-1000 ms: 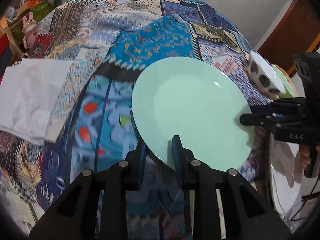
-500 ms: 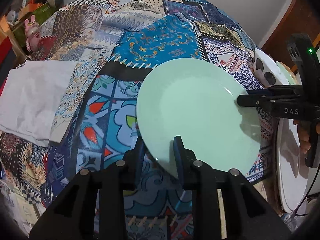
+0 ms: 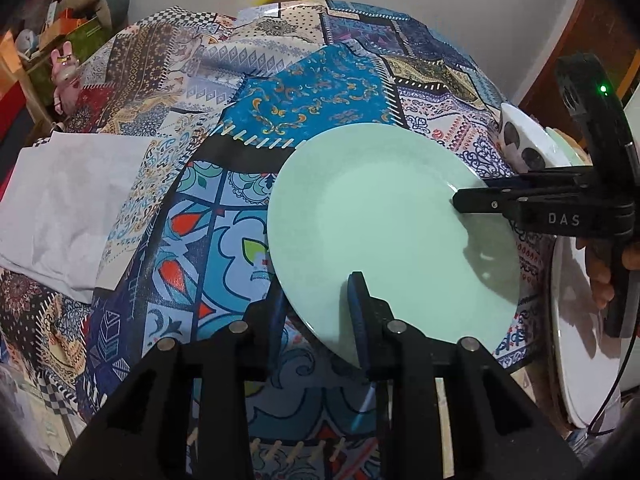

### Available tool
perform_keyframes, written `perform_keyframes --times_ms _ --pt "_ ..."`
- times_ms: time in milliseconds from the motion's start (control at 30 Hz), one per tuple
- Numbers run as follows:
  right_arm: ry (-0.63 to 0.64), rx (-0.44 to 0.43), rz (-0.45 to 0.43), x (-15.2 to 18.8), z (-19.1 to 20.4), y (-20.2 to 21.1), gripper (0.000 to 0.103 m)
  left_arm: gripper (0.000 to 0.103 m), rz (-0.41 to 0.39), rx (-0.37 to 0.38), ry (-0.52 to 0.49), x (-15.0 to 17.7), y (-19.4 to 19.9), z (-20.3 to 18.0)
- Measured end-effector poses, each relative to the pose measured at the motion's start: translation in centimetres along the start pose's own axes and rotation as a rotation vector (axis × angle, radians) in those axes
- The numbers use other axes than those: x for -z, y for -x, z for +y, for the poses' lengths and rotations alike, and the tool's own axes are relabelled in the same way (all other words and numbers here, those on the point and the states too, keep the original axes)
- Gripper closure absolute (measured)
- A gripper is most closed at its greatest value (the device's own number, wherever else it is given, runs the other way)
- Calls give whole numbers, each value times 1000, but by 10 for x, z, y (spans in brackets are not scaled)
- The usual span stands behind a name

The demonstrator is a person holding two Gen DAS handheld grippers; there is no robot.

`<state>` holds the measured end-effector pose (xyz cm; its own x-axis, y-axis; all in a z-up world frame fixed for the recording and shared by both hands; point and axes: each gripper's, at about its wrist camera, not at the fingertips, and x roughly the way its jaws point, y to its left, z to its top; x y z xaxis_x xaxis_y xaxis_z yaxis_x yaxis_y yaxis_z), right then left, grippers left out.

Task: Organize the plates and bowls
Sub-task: 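Carry the green plate with the left tool toward the stack in the right tool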

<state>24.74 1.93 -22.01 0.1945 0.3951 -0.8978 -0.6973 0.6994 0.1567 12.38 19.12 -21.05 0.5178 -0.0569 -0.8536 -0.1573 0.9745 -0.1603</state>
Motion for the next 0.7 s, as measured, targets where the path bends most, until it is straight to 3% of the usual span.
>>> perform_keyframes --times_ms 700 --pt "-51 -42 -150 13 3 67 73 74 -114 31 46 -6 69 -17"
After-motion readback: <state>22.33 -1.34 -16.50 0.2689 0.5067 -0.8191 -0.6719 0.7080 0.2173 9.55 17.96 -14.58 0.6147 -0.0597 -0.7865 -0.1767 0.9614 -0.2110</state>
